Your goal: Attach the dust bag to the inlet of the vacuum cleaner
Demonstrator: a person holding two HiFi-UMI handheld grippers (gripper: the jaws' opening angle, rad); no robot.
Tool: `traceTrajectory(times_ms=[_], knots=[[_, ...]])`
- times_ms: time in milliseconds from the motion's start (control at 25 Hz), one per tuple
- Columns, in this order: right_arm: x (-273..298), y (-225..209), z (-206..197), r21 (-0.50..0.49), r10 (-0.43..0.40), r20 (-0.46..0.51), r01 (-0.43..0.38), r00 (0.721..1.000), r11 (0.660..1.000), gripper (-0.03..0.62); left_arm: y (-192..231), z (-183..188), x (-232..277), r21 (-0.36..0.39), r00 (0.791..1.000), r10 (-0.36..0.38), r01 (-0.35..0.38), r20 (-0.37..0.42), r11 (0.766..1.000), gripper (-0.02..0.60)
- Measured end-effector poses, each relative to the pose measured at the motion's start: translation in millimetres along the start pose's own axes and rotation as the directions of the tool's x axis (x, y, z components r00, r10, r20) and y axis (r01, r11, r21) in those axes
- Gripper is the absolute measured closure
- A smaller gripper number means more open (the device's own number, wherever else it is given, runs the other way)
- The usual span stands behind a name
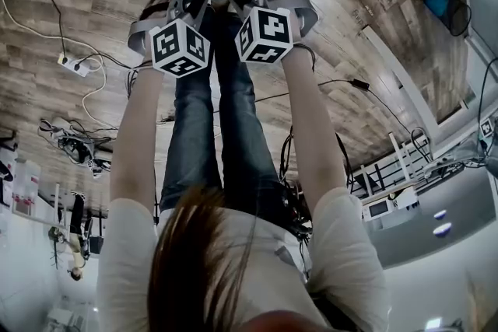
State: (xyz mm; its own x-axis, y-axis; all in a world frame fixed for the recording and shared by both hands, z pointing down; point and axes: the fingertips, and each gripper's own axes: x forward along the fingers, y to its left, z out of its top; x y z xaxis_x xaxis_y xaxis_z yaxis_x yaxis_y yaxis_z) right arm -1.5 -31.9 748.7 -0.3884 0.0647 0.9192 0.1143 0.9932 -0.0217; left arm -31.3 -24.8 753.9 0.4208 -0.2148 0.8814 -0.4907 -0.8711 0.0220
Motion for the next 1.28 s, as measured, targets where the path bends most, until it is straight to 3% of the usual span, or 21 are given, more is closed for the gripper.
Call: traceTrajectory(times_ms=[160, 240, 400, 560, 640, 720, 880, 1040, 1160, 1280], knots=[[0.0, -3.0, 0.8, -0.042, 0.032, -0.021, -0.033, 0.999, 0.999, 0.548, 0.4, -0.9, 1.3, -0.075, 1.0, -0.001, 0.002, 0.018, 0.997, 0.517], [0.8, -3.4, 1.4, -0.03, 0.038, -0.014, -0.038, 0.999, 0.999, 0.548, 1.1, -1.7, 1.8, -0.078, 1.0, -0.011, 0.012, 0.014, 0.997, 0.517], [0.0, -4.8, -0.7, 0.124, -0.011, 0.035, 0.006, 0.999, 0.992, 0.545, 4.3, 2.6, 3.3, 0.047, 0.999, -0.044, 0.045, -0.019, 0.998, 0.514], [-1.6, -4.1, -4.5, 0.295, -0.082, 0.079, 0.055, 0.994, 0.954, 0.545, 8.1, 9.8, 5.4, 0.164, 0.996, -0.078, 0.085, -0.053, 0.983, 0.508], [-1.9, -3.1, -5.6, 0.331, -0.094, 0.087, 0.06, 0.992, 0.942, 0.545, 9.1, 11.7, 6.0, 0.191, 0.995, -0.076, 0.087, -0.067, 0.978, 0.505], [-1.4, -2.8, -6.2, 0.294, -0.073, 0.08, 0.047, 0.994, 0.955, 0.546, 9.2, 11.5, 6.5, 0.172, 0.996, -0.067, 0.077, -0.062, 0.982, 0.503], [1.8, -6.3, -5.0, 0.104, 0.009, 0.037, -0.013, 0.999, 0.994, 0.545, 9.4, 7.3, 5.6, 0.036, 0.999, -0.022, 0.023, -0.029, 0.999, 0.503], [3.2, -10.5, -2.5, -0.018, 0.062, -0.002, -0.062, 0.998, 0.998, 0.542, 9.3, 4.4, 5.0, -0.079, 1.0, 0.004, -0.005, -0.005, 0.997, 0.503], [3.8, -11.7, -1.2, 0.011, 0.039, 0.012, -0.039, 0.999, 0.999, 0.54, 10.2, 3.1, 5.4, -0.083, 1.0, 0.01, -0.01, -0.006, 0.997, 0.505], [2.4, -11.6, -2.3, 0.168, -0.037, 0.07, 0.024, 0.997, 0.985, 0.536, 12.6, 5.5, 7.0, -0.027, 0.999, -0.021, 0.02, -0.036, 0.999, 0.502]])
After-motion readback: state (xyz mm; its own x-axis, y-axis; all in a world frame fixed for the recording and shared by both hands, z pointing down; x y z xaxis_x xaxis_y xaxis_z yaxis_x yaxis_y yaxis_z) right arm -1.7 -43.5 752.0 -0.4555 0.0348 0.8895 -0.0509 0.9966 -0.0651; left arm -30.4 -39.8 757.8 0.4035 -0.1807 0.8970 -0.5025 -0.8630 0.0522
